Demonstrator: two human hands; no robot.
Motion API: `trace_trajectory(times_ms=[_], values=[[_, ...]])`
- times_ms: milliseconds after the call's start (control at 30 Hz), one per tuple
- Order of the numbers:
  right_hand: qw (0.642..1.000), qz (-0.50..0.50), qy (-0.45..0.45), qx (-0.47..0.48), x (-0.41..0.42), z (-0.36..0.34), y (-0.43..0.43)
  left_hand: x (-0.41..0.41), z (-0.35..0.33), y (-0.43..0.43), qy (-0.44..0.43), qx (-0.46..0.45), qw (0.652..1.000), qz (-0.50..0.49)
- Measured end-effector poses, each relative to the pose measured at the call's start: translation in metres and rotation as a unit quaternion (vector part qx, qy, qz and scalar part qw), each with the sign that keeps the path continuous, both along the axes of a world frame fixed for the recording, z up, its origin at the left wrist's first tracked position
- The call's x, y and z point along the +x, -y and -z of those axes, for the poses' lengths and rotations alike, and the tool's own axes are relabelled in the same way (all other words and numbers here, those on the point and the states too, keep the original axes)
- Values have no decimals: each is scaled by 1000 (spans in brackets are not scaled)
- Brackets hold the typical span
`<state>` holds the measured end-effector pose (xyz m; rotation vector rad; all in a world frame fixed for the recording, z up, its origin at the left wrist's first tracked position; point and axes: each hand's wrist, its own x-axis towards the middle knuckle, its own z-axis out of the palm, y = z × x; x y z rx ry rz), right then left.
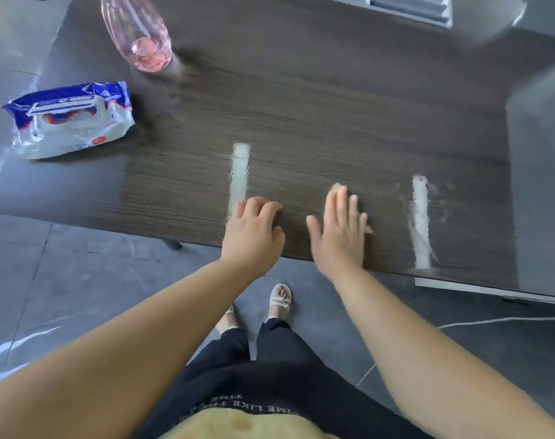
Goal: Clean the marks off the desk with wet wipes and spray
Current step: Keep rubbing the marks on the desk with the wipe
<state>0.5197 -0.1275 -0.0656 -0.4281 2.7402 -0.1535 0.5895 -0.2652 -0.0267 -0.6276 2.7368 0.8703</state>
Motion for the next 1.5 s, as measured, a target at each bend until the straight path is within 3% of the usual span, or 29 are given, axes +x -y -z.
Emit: trace_trajectory(times_ms=[67, 133, 200, 267, 333, 400, 433, 500, 567, 600, 667, 733, 800, 867, 933, 1067, 1133, 1233, 1367, 1433, 1500], values=[[981, -190, 20, -19, 23, -1, 2, -5, 1, -5, 7, -9, 1000, -7], [965, -260, -6, -19, 18, 1, -34, -7, 2, -5, 17, -13, 999, -26], [981, -191, -35, -15, -8, 6, -81, -7, 3, -5, 32, -27, 999, -27], [999, -31, -21, 17, -43, 2, -122, -8, 3, -9, 43, -44, 998, -23], [990, 141, -13, 19, -69, -2, -134, -12, 3, -16, 46, -59, 997, -27], [978, 207, -10, 20, -72, -4, -111, -17, 4, -27, 39, -73, 996, -15], [985, 172, -8, 21, -66, -3, -94, -20, 5, -32, 35, -78, 996, 3], [1000, -6, 3, -3, -41, -3, -61, -29, 7, -44, 32, -80, 996, 39], [981, -193, 30, -8, -26, -5, -59, -40, 7, -56, 30, -76, 994, 69], [972, -232, 33, -2, -33, -6, -72, -45, 6, -61, 28, -75, 994, 79], [983, -182, 6, -4, -68, -3, -112, -57, 5, -69, 25, -75, 992, 95], [1000, -24, 5, 10, -107, -3, -160, -66, 5, -75, 23, -78, 991, 107], [991, 134, 7, 23, -126, -7, -201, -72, 4, -81, 24, -78, 990, 116], [977, 210, 0, 35, -107, -6, -212, -76, 4, -91, 23, -78, 988, 130], [987, 156, -11, 27, -66, -1, -194, -80, 4, -102, 24, -74, 986, 145], [997, -78, 14, -2, -49, -3, -166, -93, 6, -129, 23, -71, 977, 202], [999, -32, 12, -1, -90, -4, -188, -100, 6, -140, 20, -71, 971, 226], [992, 119, 28, 16, -137, -5, -249, -106, 5, -152, 19, -71, 968, 240], [971, 235, 19, 30, -112, -4, -290, -105, 6, -161, 36, -65, 964, 255], [973, 228, -3, 16, -75, 0, -270, -105, 7, -164, 38, -75, 961, 262], [992, 126, 0, -16, -44, 1, -236, -105, 6, -165, 41, -77, 962, 260]])
